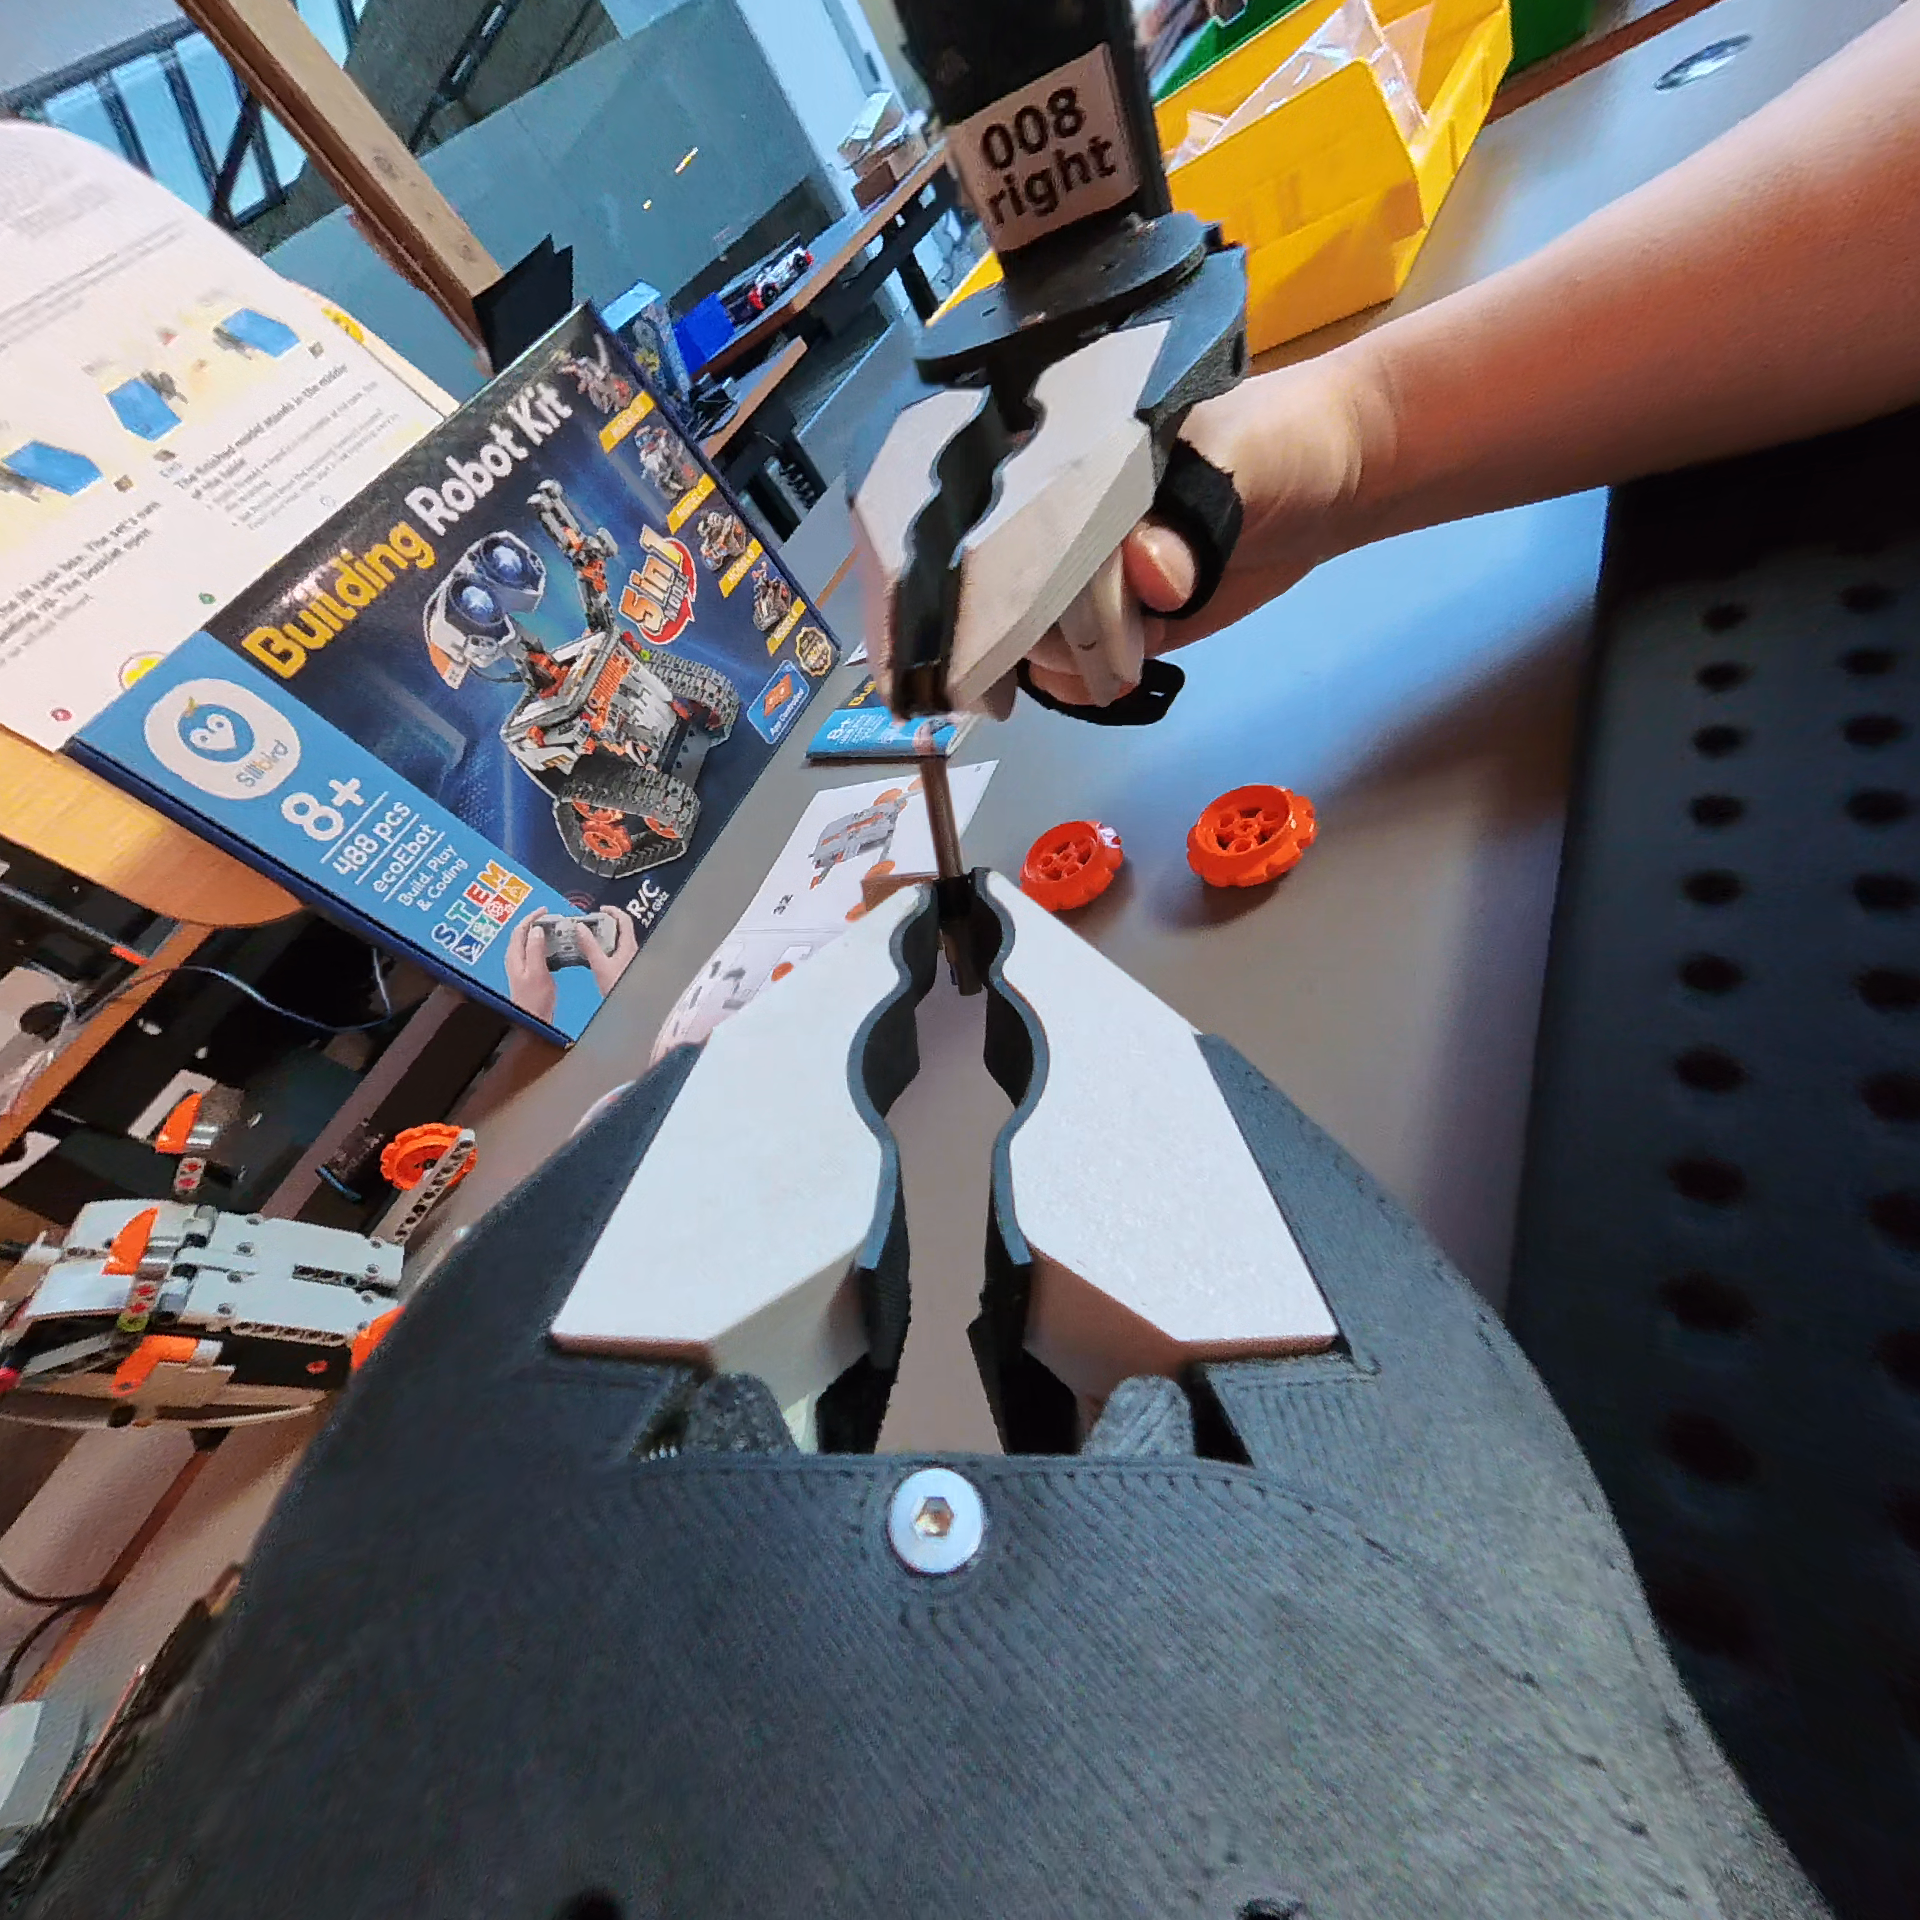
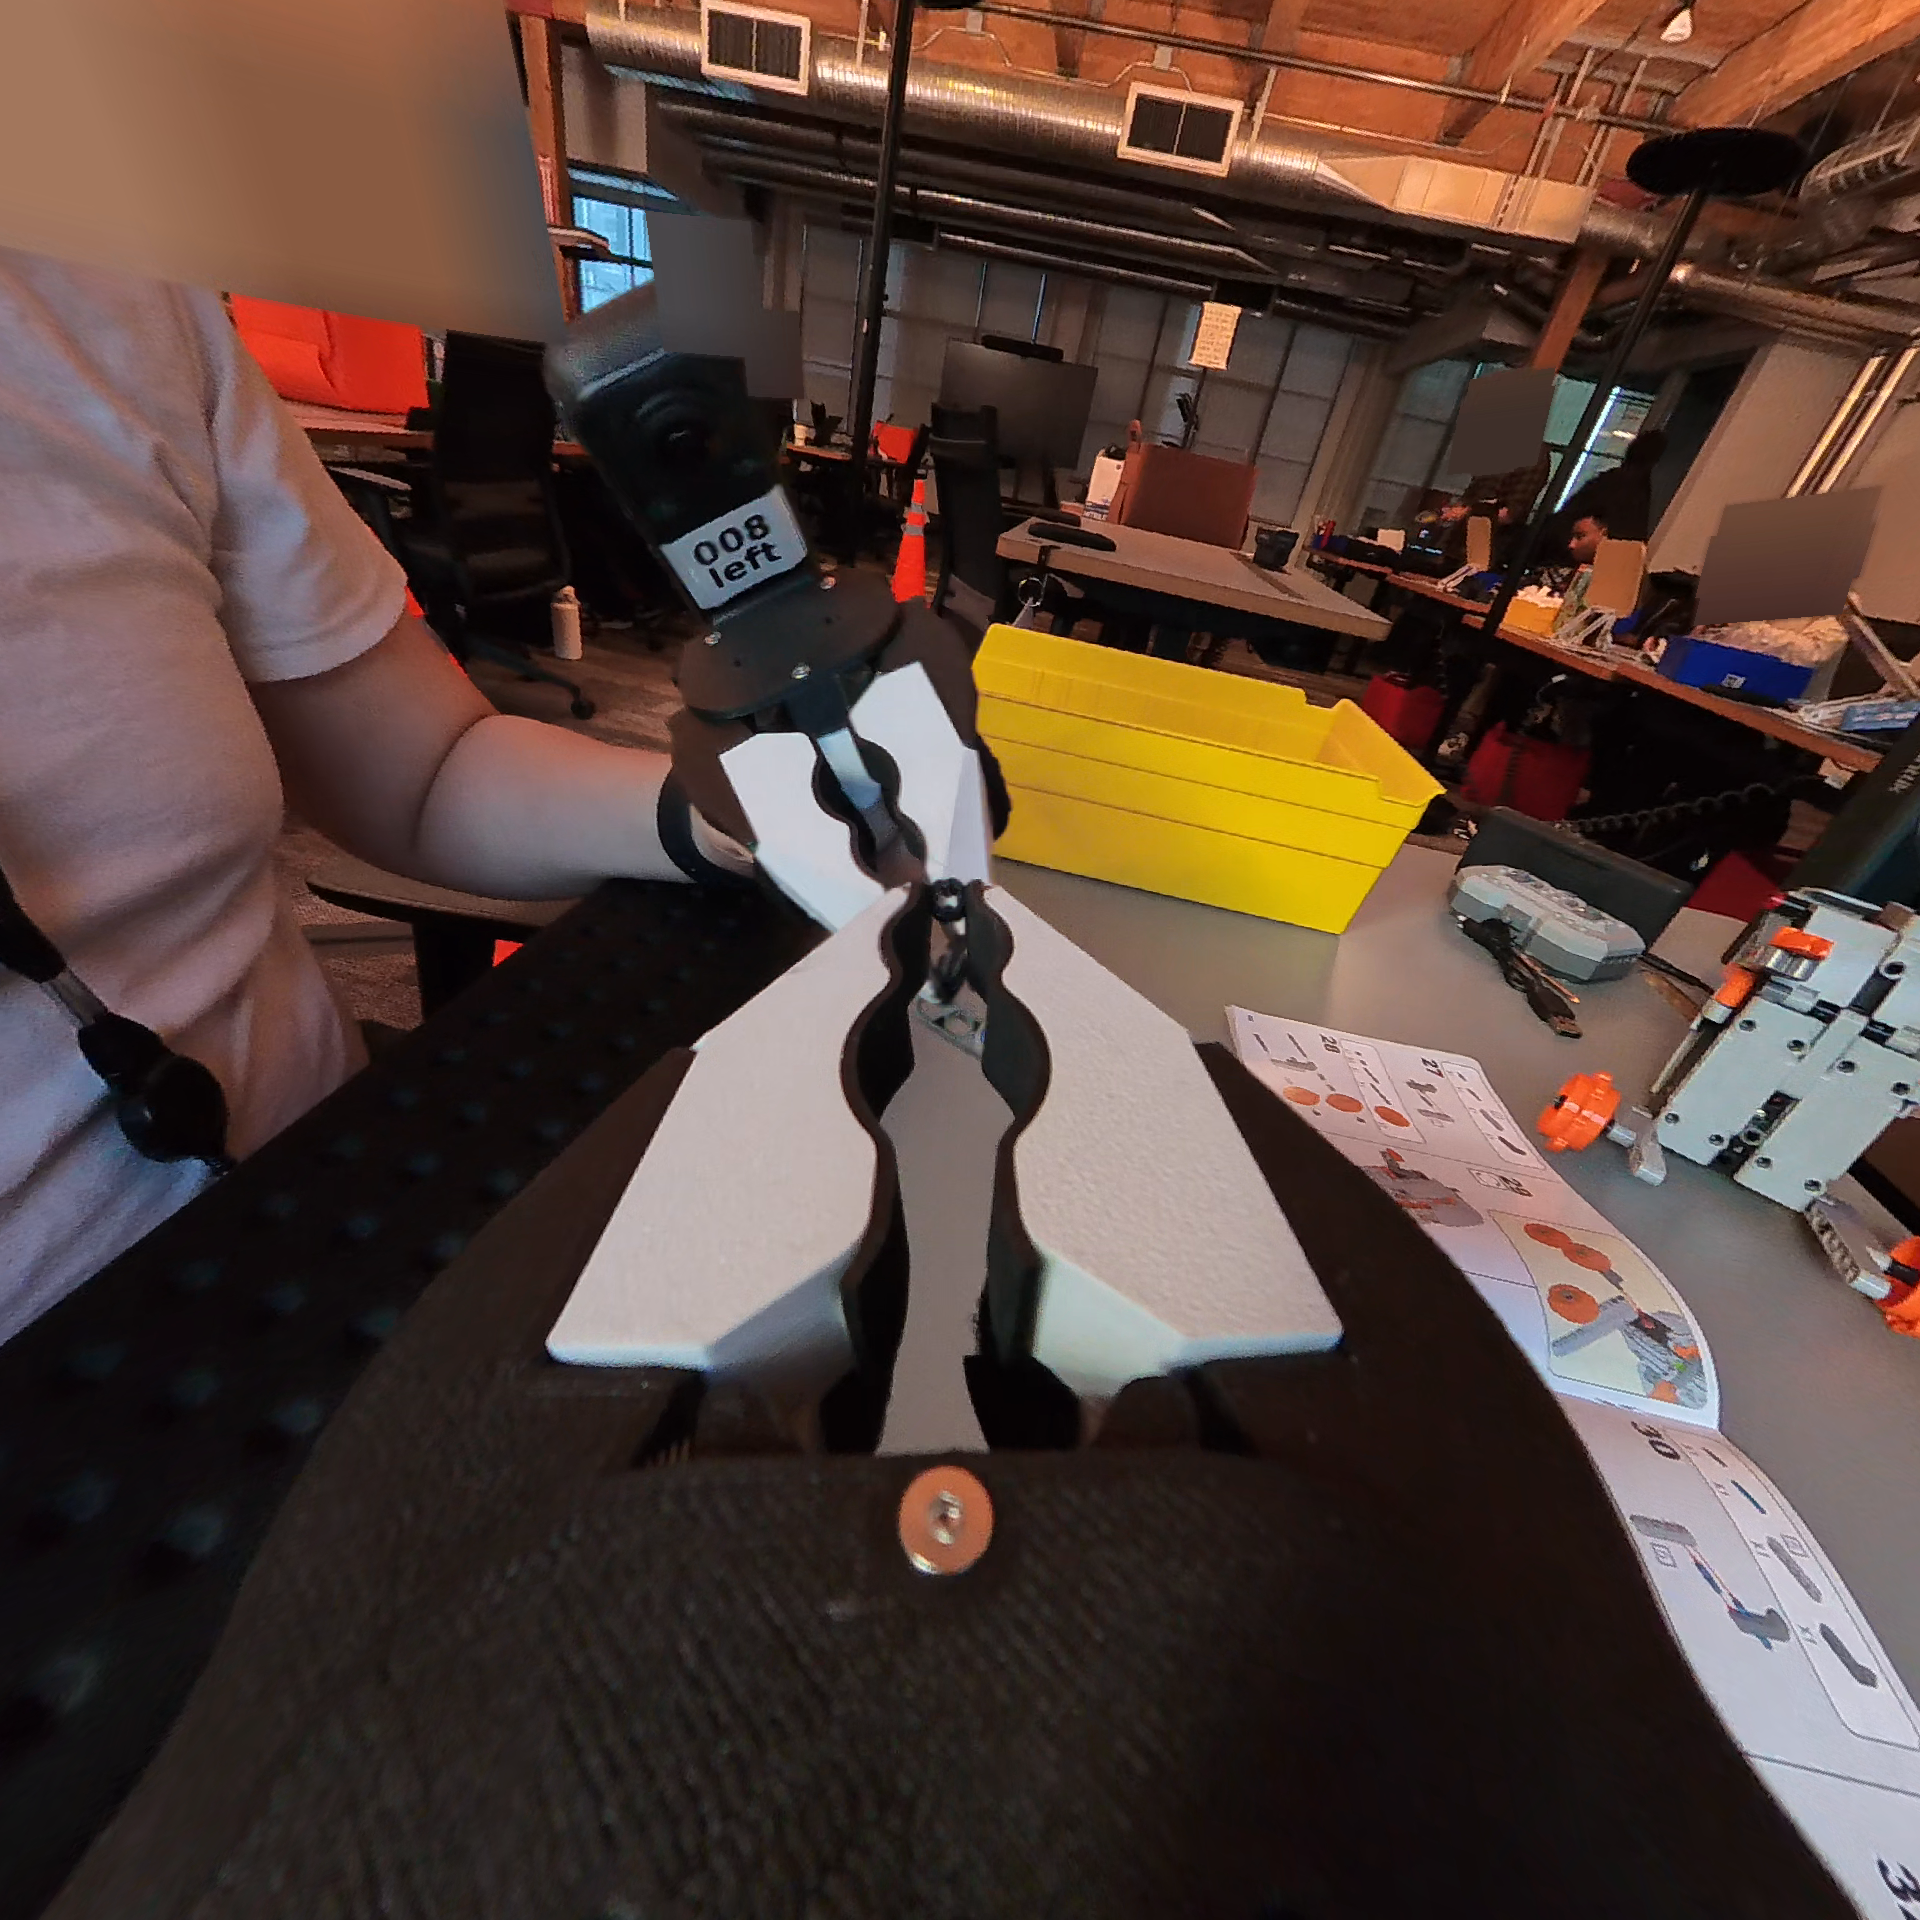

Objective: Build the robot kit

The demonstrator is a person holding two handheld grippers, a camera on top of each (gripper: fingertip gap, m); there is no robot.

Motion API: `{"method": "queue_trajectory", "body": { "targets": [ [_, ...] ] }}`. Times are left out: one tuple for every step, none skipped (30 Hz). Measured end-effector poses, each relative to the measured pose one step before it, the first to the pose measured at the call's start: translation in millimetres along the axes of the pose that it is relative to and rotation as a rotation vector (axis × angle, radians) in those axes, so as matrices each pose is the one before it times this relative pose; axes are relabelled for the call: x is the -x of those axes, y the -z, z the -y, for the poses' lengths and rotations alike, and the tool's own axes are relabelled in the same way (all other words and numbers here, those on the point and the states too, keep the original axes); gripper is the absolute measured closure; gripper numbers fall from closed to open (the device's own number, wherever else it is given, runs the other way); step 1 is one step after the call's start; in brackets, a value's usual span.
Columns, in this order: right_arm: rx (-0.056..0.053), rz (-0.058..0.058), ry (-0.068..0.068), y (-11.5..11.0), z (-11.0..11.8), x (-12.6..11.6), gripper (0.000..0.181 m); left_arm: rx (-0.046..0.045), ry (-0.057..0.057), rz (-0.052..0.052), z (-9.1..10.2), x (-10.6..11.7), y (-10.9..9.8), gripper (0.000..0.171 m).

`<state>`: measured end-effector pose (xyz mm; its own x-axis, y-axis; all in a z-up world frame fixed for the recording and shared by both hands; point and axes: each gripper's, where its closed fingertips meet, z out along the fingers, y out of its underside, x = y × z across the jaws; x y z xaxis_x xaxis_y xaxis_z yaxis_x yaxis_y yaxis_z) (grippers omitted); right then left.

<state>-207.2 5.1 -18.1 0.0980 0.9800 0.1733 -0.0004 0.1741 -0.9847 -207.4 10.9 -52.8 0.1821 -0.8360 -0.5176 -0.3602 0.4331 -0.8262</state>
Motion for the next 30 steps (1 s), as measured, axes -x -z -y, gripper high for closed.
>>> {"method": "queue_trajectory", "body": {
  "targets": [
    [0.0022, -0.0042, 0.0029, -0.05, -0.62, -0.81, 0.176, -0.00077, -0.0084, -0.0049, 0.99, -2.19, -0.71, 0.169],
    [0.0029, 0.0139, -0.0024, -0.32, -0.78, 1.72, 0.177, 0.00335, -0.0091, -0.0037, -0.05, -1.78, -0.87, 0.169],
    [0.0105, 0.0177, -0.0084, -0.70, -1.80, 2.34, 0.176, 0.00728, -0.0078, -0.0020, -0.98, -1.17, -1.06, 0.169],
    [0.0108, 0.0013, -0.0012, -0.57, -2.35, 0.00, 0.176, 0.00835, -0.0043, -0.0045, -1.24, -1.28, -0.80, 0.168],
    [0.0111, 0.0013, 0.0004, -0.64, -2.75, 0.14, 0.176, 0.00237, -0.0020, -0.0030, -0.46, -0.88, -0.55, 0.168],
    [0.0093, 0.0045, -0.0013, -0.50, -2.22, 0.45, 0.176, -0.00252, 0.0002, -0.0031, 0.69, -0.75, -0.20, 0.169],
    [0.0050, 0.0045, -0.0042, -0.11, -1.38, 0.36, 0.176, -0.00279, 0.0019, -0.0029, 0.60, -0.51, -0.11, 0.169],
    [0.0035, 0.0004, -0.0042, 0.28, -1.01, -0.38, 0.176, 0.00045, 0.0028, 0.0003, -0.04, -0.03, -0.31, 0.169],
    [-0.0034, -0.0050, -0.0035, 1.33, 0.60, -1.19, 0.176, 0.00402, 0.0038, 0.0025, -0.81, 0.55, -0.33, 0.168],
    [-0.0169, 0.0015, -0.0089, 1.97, 2.38, -0.31, 0.177, 0.00380, 0.0038, -0.0005, -0.85, 0.24, -0.29, 0.168],
    [-0.0176, -0.0017, -0.0138, 2.29, 2.18, -0.80, 0.177, -0.00003, 0.0022, -0.0005, -0.25, 0.15, 0.05, 0.168],
    [-0.0076, 0.0001, -0.0067, 1.83, 0.95, -0.27, 0.177, -0.00173, 0.0017, 0.0021, 0.08, 0.61, 0.29, 0.169],
    [0.0045, -0.0046, 0.0018, 1.11, -0.63, -0.83, 0.176, -0.00199, 0.0022, 0.0005, 0.28, 0.31, 0.23, 0.169],
    [0.0037, -0.0022, 0.0020, 0.27, -0.80, -0.32, 0.176, -0.00060, 0.0020, 0.0002, 0.05, 0.21, 0.21, 0.169],
    [0.0006, 0.0062, -0.0057, -0.31, -0.76, 0.68, 0.177, -0.00096, 0.0009, 0.0003, -0.03, 0.18, 0.05, 0.169],
    [0.0060, 0.0006, -0.0037, -0.63, -1.52, -0.31, 0.176, -0.00219, 0.0009, -0.0021, 0.31, -0.27, 0.05, 0.169],
    [0.0074, -0.0017, 0.0018, -0.71, -1.83, -0.49, 0.177, -0.00002, 0.0012, -0.0025, -0.08, -0.26, -0.07, 0.169],
    [0.0088, 0.0124, -0.0035, -0.80, -1.73, 1.74, 0.176, -0.00114, -0.0006, -0.0015, 0.12, -0.30, -0.07, 0.169],
    [-0.0002, 0.0113, -0.0080, -0.45, -0.33, 1.51, 0.177, 0.00306, 0.0004, -0.0027, -0.52, -0.47, -0.14, 0.169],
    [-0.0015, 0.0009, -0.0068, -0.26, -0.46, -0.12, 0.176, 0.00086, 0.0011, -0.0037, -0.42, -0.53, -0.29, 0.169],
    [-0.0003, -0.0007, -0.0058, -0.18, -0.74, -0.51, 0.176, 0.00418, 0.0007, -0.0009, -0.64, -0.10, -0.07, 0.169],
    [0.0032, -0.0005, -0.0060, -0.22, -0.89, -0.29, 0.176, 0.00456, -0.0027, 0.0015, -0.81, 0.28, -0.06, 0.169],
    [0.0059, -0.0045, -0.0005, 0.00, -1.02, -0.76, 0.176, 0.00422, -0.0023, 0.0013, -0.97, 0.05, -0.26, 0.169],
    [0.0042, -0.0053, -0.0011, 0.09, -0.88, -0.62, 0.176, 0.00493, 0.0002, 0.0009, -0.91, 0.07, -0.40, 0.169],
    [0.0053, -0.0046, -0.0062, 0.25, -0.78, -0.69, 0.176, 0.00434, 0.0001, 0.0018, -0.62, 0.22, -0.36, 0.169],
    [0.0039, -0.0046, -0.0073, 0.25, -0.31, -0.85, 0.176, 0.00173, 0.0004, 0.0027, -0.37, 0.28, -0.48, 0.169],
    [0.0018, -0.0065, -0.0101, 0.15, -0.43, -1.20, 0.176, 0.00153, 0.0019, 0.0037, -0.55, 0.59, -0.41, 0.169],
    [0.0027, -0.0040, -0.0102, -0.31, -0.73, -0.99, 0.176, 0.00546, 0.0027, 0.0038, -0.98, 0.87, -0.36, 0.169],
    [0.0025, -0.0064, -0.0107, -0.26, -0.90, -1.48, 0.176, 0.00685, 0.0028, 0.0052, -1.25, 1.07, -0.42, 0.169],
    [0.0035, -0.0077, -0.0177, -0.36, -1.05, -1.87, 0.176, 0.00793, 0.0006, 0.0063, -1.39, 1.01, -0.38, 0.169]
  ]
}}
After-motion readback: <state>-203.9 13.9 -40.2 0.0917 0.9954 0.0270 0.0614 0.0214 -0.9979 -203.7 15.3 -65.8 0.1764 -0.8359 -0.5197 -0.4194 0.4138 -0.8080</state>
